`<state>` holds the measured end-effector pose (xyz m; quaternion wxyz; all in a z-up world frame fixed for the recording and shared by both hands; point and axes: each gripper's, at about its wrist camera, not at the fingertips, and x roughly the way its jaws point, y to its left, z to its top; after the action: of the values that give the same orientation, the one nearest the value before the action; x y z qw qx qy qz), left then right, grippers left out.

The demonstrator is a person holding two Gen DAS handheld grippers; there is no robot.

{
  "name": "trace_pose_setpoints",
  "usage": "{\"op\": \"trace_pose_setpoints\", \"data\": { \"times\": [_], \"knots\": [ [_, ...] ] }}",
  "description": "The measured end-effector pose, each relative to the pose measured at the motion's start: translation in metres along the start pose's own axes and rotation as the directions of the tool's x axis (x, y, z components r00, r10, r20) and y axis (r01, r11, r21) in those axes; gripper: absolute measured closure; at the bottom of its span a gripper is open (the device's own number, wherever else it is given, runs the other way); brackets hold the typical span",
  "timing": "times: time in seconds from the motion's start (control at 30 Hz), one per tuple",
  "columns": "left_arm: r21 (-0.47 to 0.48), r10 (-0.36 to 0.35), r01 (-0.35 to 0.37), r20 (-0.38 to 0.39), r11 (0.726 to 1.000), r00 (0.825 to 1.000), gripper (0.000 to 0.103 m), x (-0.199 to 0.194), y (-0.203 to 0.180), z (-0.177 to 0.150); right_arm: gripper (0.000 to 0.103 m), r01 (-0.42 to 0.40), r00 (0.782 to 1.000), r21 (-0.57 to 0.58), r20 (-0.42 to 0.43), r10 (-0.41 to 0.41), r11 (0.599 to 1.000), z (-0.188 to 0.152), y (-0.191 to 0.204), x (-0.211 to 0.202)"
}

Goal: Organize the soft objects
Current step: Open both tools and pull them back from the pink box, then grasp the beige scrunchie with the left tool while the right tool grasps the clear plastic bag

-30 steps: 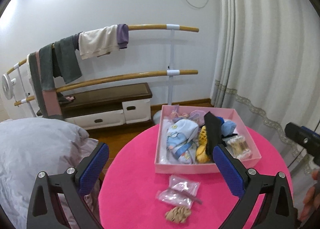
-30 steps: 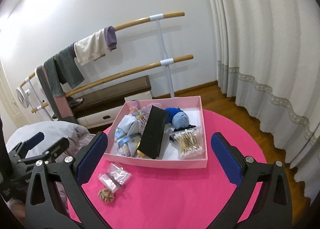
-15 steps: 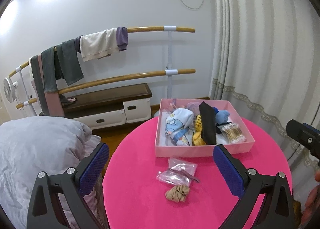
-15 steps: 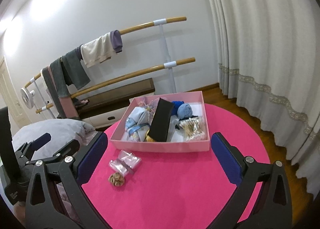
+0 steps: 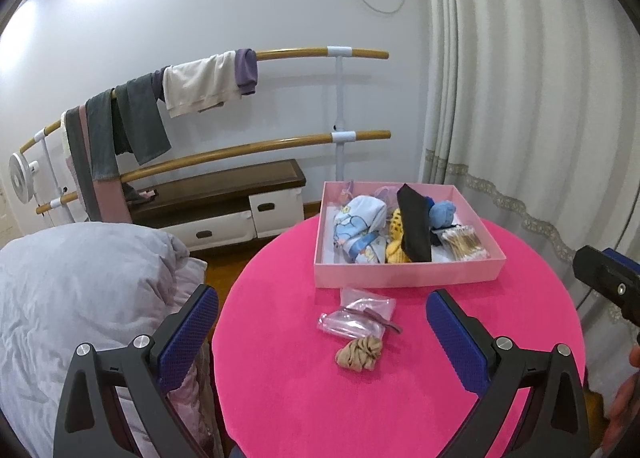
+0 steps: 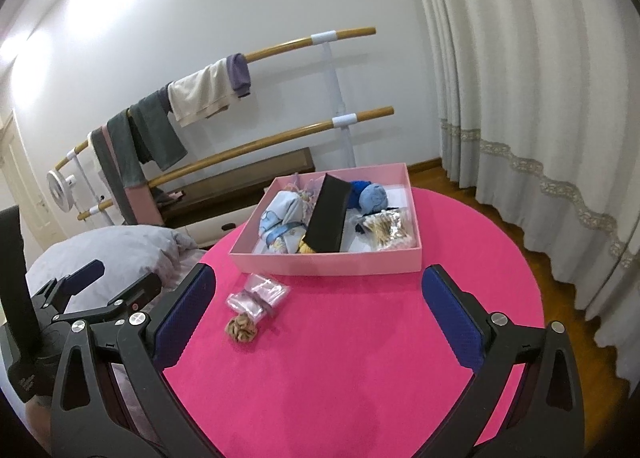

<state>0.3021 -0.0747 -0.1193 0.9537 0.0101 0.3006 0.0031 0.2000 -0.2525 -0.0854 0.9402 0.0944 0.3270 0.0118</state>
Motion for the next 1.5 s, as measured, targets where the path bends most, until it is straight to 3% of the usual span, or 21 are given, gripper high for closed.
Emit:
{"op": "trace_pose_setpoints", "data": {
  "times": [0.53,0.67,0.83,1.07,1.37,1.43,1.5],
  "knots": [
    [-0.021,-0.009,0.009,-0.008,1.000,1.000,0.000,-0.011,0.002,-0.004,0.000,-0.004,1.000,-0.004,-0.001,0.004,1.000,-0.008,0.005,-0.007],
    [-0.018,-0.017,0.017,-0.040,1.000,0.999,0.000,-0.002,0.001,-0.011,0.000,0.004,1.000,0.001,-0.007,-0.004,1.000,-0.009,-0.001,-0.006],
    [0.010,-0.040,0.042,-0.137,0.999,0.990,0.000,0.026,-0.007,-0.030,0.000,0.020,0.999,0.023,-0.030,-0.019,1.000,-0.012,-0.012,0.001],
    [-0.013,-0.063,0.061,-0.264,0.998,0.963,0.000,0.085,-0.005,-0.043,0.000,0.031,0.996,0.045,-0.090,-0.027,0.998,-0.023,-0.025,0.025],
    [-0.037,-0.069,0.060,-0.329,0.998,0.942,0.001,0.154,0.003,-0.047,0.000,0.036,0.986,0.065,-0.164,-0.025,0.997,-0.035,-0.036,0.062],
    [-0.053,-0.080,0.066,-0.339,0.996,0.937,0.004,0.166,0.004,-0.049,0.000,0.035,0.984,0.064,-0.178,-0.023,0.997,-0.037,-0.035,0.069],
    [-0.075,-0.103,0.082,-0.357,0.994,0.928,0.026,0.178,0.008,-0.050,0.000,0.031,0.980,0.063,-0.197,-0.018,0.998,-0.038,-0.035,0.079]
  ]
}}
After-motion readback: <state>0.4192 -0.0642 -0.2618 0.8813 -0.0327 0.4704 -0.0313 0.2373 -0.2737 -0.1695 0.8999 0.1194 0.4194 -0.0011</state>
